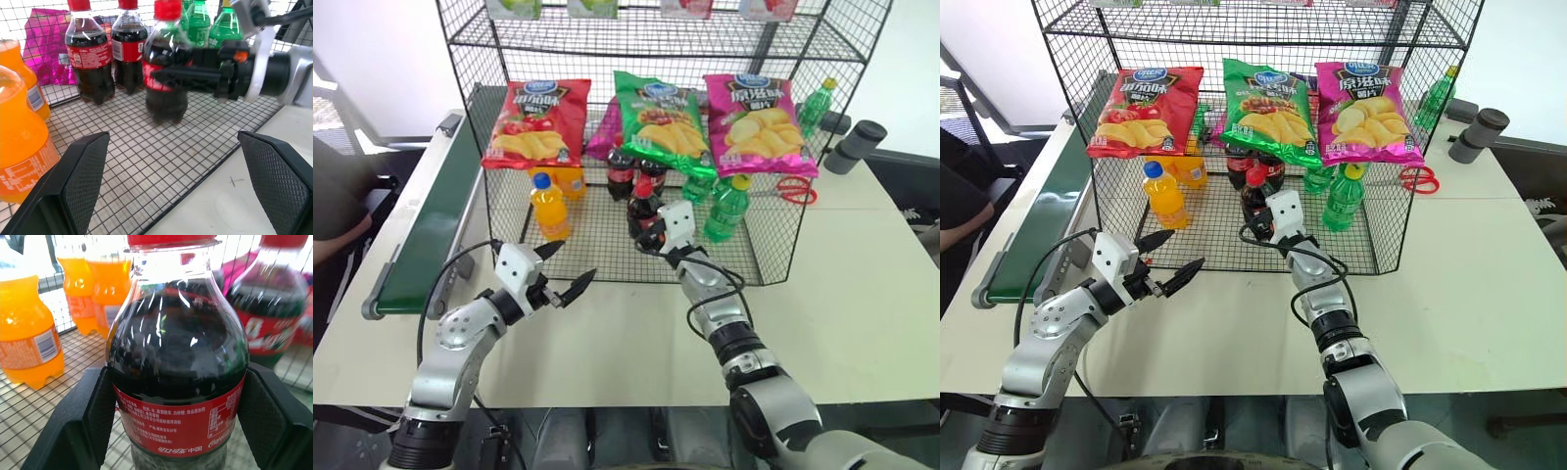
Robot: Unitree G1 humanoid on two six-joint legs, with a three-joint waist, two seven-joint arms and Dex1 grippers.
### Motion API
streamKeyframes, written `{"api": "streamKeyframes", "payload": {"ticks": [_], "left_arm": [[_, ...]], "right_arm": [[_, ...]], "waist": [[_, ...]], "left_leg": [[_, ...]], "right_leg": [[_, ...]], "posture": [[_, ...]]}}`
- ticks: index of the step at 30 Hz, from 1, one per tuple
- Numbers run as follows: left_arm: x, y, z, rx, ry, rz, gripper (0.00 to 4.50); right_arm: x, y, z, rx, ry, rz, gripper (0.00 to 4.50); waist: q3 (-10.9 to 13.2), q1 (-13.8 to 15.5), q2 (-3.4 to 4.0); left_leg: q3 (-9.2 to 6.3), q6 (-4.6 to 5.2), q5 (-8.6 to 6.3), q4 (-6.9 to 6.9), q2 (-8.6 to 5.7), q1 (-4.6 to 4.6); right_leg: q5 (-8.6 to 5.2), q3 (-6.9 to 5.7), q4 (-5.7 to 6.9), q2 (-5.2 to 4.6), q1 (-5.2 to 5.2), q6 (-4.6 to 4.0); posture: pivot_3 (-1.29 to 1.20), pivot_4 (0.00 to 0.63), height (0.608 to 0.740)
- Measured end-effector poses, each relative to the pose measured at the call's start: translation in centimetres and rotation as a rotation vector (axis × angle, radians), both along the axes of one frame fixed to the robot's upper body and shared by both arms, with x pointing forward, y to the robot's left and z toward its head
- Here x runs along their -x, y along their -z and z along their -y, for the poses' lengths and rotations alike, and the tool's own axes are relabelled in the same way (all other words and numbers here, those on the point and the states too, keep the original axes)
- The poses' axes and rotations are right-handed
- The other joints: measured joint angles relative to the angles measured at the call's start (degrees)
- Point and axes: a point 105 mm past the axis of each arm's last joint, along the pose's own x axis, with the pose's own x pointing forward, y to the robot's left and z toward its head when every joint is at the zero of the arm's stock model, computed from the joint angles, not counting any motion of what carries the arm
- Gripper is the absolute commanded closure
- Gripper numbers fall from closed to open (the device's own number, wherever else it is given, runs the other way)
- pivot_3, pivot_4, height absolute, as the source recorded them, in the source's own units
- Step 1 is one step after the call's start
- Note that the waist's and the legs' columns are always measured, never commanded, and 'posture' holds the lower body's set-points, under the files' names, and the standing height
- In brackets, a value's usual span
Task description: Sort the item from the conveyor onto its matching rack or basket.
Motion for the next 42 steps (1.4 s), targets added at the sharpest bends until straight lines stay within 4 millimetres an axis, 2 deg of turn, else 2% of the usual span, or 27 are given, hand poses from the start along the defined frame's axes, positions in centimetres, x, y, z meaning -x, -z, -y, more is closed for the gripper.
{"api": "streamKeyframes", "payload": {"ticks": [6,9,10,17,22,29,33,37,42], "left_arm": [[0.0,0.0,0.1,0.011,0.004,-0.009,0.03],[0.1,-0.1,0.1,0.013,0.006,-0.006,0.0],[0.1,-0.1,0.1,0.014,0.007,-0.006,0.0],[0.1,-0.2,0.3,0.014,0.012,-0.004,0.0],[0.2,-0.3,0.4,0.014,0.015,0.0,0.0],[0.1,-0.3,0.1,0.002,0.009,-0.009,0.0],[-0.3,-0.5,-0.5,-0.01,-0.008,-0.006,0.0],[-0.7,-0.4,-2.4,-0.046,-0.055,-0.019,0.0],[-1.1,-0.3,-4.9,-0.094,-0.1,-0.032,0.0]], "right_arm": [[-0.6,-0.4,0.0,-0.007,0.002,-0.005,1.57],[-0.7,-0.4,-0.1,-0.016,-0.004,-0.01,0.1],[-0.7,-0.6,-0.1,-0.02,-0.009,-0.004,0.01],[-0.8,-1.4,-0.1,-0.027,-0.026,0.027,0.01],[0.5,-1.5,1.1,-0.003,-0.063,0.078,0.01],[5.5,-1.2,6.4,0.126,-0.182,0.078,0.01],[8.3,-2.5,10.2,0.157,-0.207,0.049,0.01],[9.9,-4.2,14.7,0.212,-0.146,0.029,0.01],[12.2,-4.0,18.3,0.24,-0.121,-0.06,0.01]], "waist": [[0.01,-0.2,0.01],[0.01,-0.5,0.01],[0.01,-0.74,0.01],[0.01,-1.27,0.02],[0.01,-1.06,0.02],[0.01,-0.87,0.04],[0.02,-0.96,0.12],[0.01,-0.9,0.11],[0.02,-0.56,0.11]], "left_leg": [[0.0,0.0,0.0,0.0,-0.02,0.0],[-0.01,0.0,0.0,0.0,-0.02,0.0],[-0.01,0.0,0.0,0.0,-0.02,0.0],[-0.01,-0.01,0.0,0.0,-0.01,0.04],[-0.02,-0.01,0.0,0.0,-0.06,0.02],[-0.04,0.0,-0.01,-0.02,-0.06,0.02],[-0.04,0.0,-0.01,-0.02,-0.05,0.08],[-0.04,0.0,0.0,-0.02,-0.05,0.09],[-0.03,0.01,-0.01,-0.02,-0.04,0.08]], "right_leg": [[0.0,-0.01,0.02,-0.05,0.0,0.0],[0.0,-0.02,0.02,-0.06,0.0,0.0],[0.0,-0.02,0.03,-0.06,0.0,0.0],[0.0,-0.02,0.12,-0.07,-0.01,0.0],[0.0,-0.03,0.1,-0.16,0.0,0.0],[0.0,-0.03,0.02,-0.17,0.04,0.0],[0.0,-0.03,0.04,-0.14,0.07,0.0],[-0.01,-0.03,0.0,-0.11,0.12,-0.01],[-0.01,-0.02,-0.07,-0.04,0.14,-0.01]], "posture": [[0.0,0.15,0.74],[0.0,0.15,0.74],[0.0,0.15,0.74],[0.0,0.15,0.74],[0.0,0.15,0.74],[0.0,0.15,0.74],[0.0,0.15,0.74],[0.0,0.15,0.74],[0.0,0.15,0.74]]}}
